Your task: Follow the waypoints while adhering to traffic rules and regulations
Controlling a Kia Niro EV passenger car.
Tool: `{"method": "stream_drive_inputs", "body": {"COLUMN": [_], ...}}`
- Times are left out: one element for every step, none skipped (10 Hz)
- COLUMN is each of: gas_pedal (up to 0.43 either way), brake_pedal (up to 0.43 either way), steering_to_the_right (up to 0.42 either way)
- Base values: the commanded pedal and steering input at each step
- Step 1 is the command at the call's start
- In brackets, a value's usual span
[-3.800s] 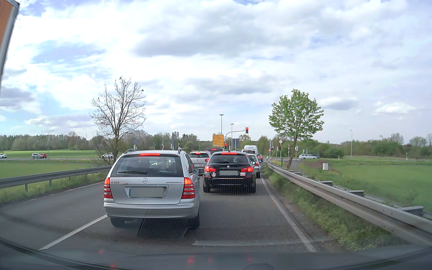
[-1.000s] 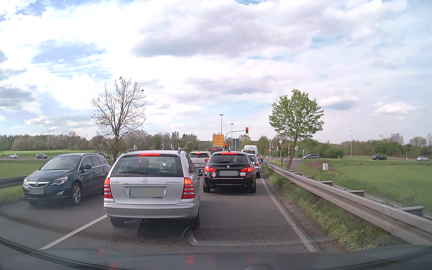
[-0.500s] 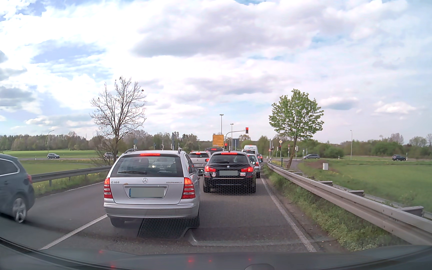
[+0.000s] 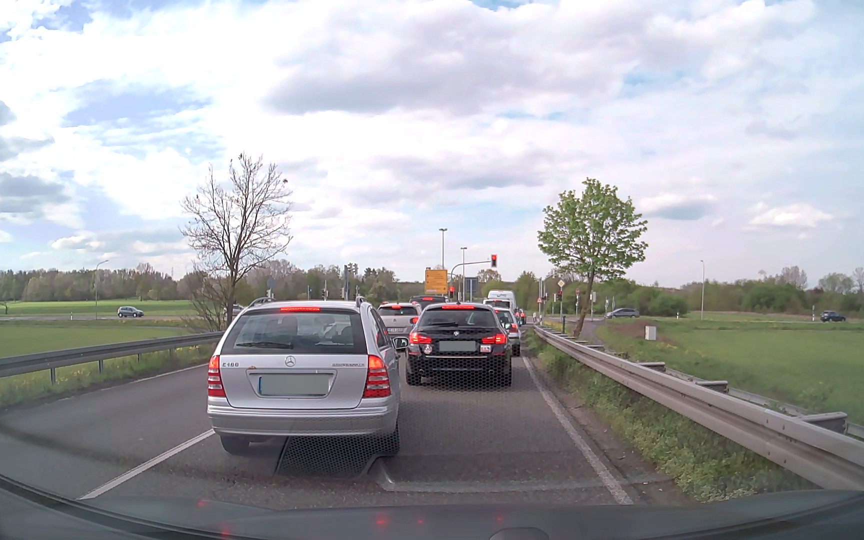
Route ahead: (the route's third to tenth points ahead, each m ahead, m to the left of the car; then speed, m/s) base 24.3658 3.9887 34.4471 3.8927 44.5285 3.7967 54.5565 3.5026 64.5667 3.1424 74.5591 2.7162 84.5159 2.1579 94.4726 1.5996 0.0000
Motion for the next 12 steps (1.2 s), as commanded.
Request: {"method": "stream_drive_inputs", "body": {"gas_pedal": [0.000, 0.000, 0.000, 0.000, 0.000, 0.000, 0.000, 0.000, 0.000, 0.000, 0.000, 0.000], "brake_pedal": [0.280, 0.280, 0.280, 0.280, 0.280, 0.280, 0.280, 0.280, 0.280, 0.280, 0.280, 0.280], "steering_to_the_right": [-0.010, -0.010, -0.010, -0.010, -0.010, -0.010, -0.010, -0.010, -0.010, -0.010, -0.010, -0.010]}}
